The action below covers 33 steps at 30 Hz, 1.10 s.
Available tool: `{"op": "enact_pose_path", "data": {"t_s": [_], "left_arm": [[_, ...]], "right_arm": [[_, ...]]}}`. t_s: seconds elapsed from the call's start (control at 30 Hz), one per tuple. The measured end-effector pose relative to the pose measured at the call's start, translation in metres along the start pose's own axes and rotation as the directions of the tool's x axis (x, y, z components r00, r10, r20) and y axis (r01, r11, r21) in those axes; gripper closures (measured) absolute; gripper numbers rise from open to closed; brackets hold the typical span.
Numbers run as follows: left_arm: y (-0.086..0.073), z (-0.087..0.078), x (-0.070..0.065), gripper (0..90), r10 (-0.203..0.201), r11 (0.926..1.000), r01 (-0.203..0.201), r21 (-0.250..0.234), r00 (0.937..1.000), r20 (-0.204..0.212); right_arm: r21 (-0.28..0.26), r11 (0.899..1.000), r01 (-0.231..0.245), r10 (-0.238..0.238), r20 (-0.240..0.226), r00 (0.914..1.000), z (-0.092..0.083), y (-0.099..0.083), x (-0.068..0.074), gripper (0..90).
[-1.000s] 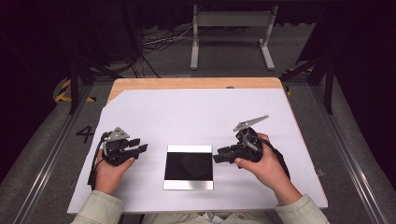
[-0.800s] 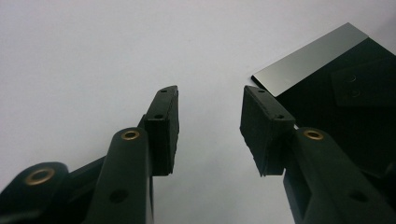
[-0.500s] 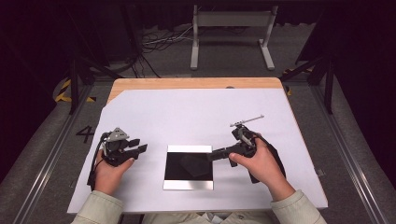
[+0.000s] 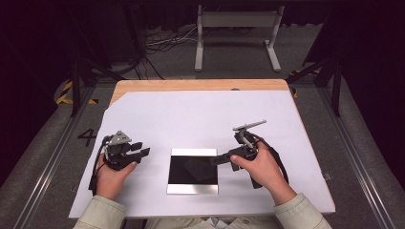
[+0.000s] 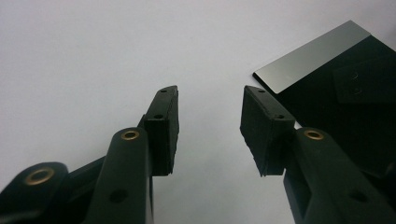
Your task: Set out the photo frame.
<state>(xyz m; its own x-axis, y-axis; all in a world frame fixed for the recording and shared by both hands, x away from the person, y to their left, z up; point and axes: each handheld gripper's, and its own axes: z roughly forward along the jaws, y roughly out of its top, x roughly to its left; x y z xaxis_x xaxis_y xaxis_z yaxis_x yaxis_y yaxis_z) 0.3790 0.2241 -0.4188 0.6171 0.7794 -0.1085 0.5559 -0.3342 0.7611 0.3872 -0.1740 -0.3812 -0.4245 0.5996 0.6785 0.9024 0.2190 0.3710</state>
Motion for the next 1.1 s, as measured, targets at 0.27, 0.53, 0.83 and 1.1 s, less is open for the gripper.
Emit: {"op": "enact_pose_path", "data": {"t_s": [0.27, 0.53, 0.83, 1.1], "left_arm": [[0.000, 0.000, 0.000, 57.7, 0.001, 1.0000, -0.001, 0.001, 1.0000, 0.000], [-0.001, 0.000, 0.000, 57.6, 0.004, 1.0000, -0.004, 0.004, 1.0000, -0.003], [-0.006, -0.005, 0.001, 57.6, -0.012, 0.9999, 0.012, 0.004, 0.9998, -0.015], [-0.008, -0.007, 0.001, 57.6, -0.011, 0.9999, 0.012, 0.004, 0.9998, -0.018]], "right_arm": [[0.007, 0.998, -0.068, 0.068, -0.012, 0.9976, 0.003, 0.001, -0.004, 54.2], [0.029, 0.995, -0.100, 0.101, -0.023, 0.9946, 0.009, 0.000, -0.005, 54.2], [0.062, 0.988, -0.139, 0.141, -0.032, 0.9894, 0.020, 0.001, -0.004, 54.7], [0.091, 0.987, -0.133, 0.137, -0.032, 0.9901, 0.029, 0.001, -0.005, 58.8]]}}
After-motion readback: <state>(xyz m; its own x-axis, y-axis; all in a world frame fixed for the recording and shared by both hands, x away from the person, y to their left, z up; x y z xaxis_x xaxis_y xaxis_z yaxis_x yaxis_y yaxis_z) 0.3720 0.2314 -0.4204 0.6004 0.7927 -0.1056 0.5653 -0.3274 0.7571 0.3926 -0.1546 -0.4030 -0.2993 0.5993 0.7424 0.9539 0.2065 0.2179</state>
